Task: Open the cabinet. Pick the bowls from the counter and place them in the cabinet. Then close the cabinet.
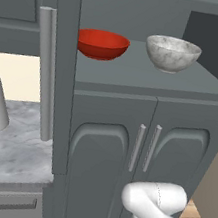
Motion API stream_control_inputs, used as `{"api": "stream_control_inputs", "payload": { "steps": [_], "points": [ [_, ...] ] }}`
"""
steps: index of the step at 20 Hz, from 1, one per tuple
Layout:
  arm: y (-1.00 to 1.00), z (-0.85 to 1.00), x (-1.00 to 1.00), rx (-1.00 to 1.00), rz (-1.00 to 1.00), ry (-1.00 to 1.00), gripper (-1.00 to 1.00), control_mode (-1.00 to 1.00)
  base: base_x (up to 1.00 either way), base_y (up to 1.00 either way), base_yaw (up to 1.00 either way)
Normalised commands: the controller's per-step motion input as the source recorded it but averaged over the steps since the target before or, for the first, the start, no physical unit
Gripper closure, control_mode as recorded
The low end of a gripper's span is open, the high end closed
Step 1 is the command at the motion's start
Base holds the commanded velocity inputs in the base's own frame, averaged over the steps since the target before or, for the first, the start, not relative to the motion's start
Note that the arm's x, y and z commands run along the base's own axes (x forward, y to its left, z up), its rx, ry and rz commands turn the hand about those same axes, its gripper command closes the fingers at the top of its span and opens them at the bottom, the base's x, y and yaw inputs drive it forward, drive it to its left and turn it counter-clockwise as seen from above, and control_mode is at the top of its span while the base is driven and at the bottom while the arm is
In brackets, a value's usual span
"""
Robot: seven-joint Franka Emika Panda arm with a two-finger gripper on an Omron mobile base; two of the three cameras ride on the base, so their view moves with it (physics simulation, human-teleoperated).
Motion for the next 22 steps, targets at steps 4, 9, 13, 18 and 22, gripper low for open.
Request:
{"api": "stream_control_inputs", "payload": {
  "steps": [4, 9, 13, 18, 22],
  "points": [
    [0.6, 0.0, 0.0, 0.0, 0.13, -0.12, -1.0, -1.0, 0.0, 0.0, 0.0],
    [0.64, 0.23, -0.04, -0.09, 0.02, -0.12, -1.0, -1.0, 0.0, 0.0, 0.0],
    [0.38, 0.43, 0.0, -0.15, -0.06, -0.01, -1.0, -1.0, 0.0, 0.0, 0.0],
    [0.5, 0.19, 0.0, -0.1, -0.23, 0.02, -1.0, -1.0, 0.0, 0.0, 0.0],
    [0.81, 0.0, 0.0, -0.1, -0.34, 0.0, -1.0, -1.0, 0.0, 0.0, 0.0]
  ]
}}
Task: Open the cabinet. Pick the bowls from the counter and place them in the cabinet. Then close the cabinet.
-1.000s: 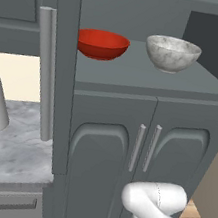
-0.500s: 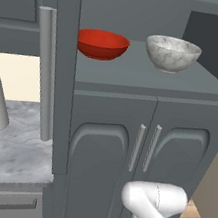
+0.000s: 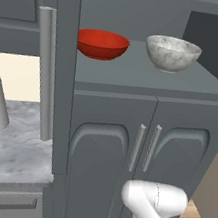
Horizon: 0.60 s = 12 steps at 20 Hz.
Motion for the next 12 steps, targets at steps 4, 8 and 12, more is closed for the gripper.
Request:
{"api": "stream_control_inputs", "payload": {
  "steps": [4, 8, 12],
  "points": [
    [0.96, 0.0, 0.13, -0.14, -0.43, 0.0, -1.0, -1.0, 0.0, 0.0, 0.0],
    [0.86, 0.03, 0.54, -0.2, -0.49, 0.0, -1.0, -1.0, 0.0, 0.0, 0.0],
    [0.48, 0.28, 0.8, -0.21, -0.47, 0.0, -1.0, -1.0, 0.0, 0.0, 0.0]
  ]
}}
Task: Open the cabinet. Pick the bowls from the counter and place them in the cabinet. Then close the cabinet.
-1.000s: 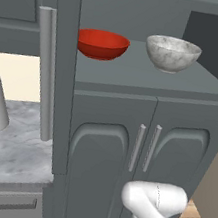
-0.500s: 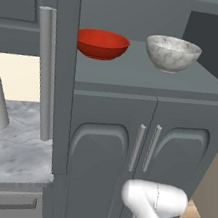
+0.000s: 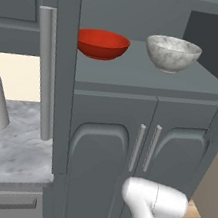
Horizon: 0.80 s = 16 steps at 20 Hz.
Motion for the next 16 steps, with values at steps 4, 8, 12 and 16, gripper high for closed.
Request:
{"api": "stream_control_inputs", "payload": {
  "steps": [4, 8, 12, 16],
  "points": [
    [0.03, 0.46, 0.79, -0.12, -0.39, 0.04, -1.0, -1.0, 0.0, 0.0, 0.0],
    [0.0, 0.22, 0.66, -0.04, -0.35, 0.04, -1.0, -1.0, 0.0, 0.0, 0.0],
    [0.0, 0.2, 0.68, -0.02, -0.3, 0.08, -1.0, -1.0, 0.0, 0.0, 0.0],
    [0.0, 0.19, 0.72, 0.0, -0.22, 0.09, -1.0, -1.0, 0.0, 0.0, 0.0]
  ]
}}
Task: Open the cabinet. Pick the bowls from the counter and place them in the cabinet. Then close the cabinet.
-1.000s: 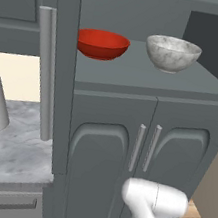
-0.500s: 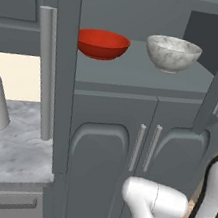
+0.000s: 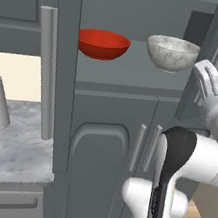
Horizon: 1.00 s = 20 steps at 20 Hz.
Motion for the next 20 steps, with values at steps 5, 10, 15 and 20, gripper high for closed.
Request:
{"api": "stream_control_inputs", "payload": {
  "steps": [5, 10, 15, 20],
  "points": [
    [-0.03, 0.16, 0.75, 0.0, -0.13, 0.09, -1.0, -1.0, 0.0, 0.0, 0.0],
    [-0.29, 0.03, 0.75, 0.0, -0.1, 0.22, -1.0, -1.0, 0.0, 0.0, 0.0],
    [-0.39, -0.03, 0.61, 0.04, -0.02, 0.09, -1.0, -1.0, 0.0, 0.0, 0.0],
    [-0.38, -0.36, 0.34, 0.1, 0.03, -0.02, -1.0, -1.0, 0.0, 0.0, 0.0]
  ]
}}
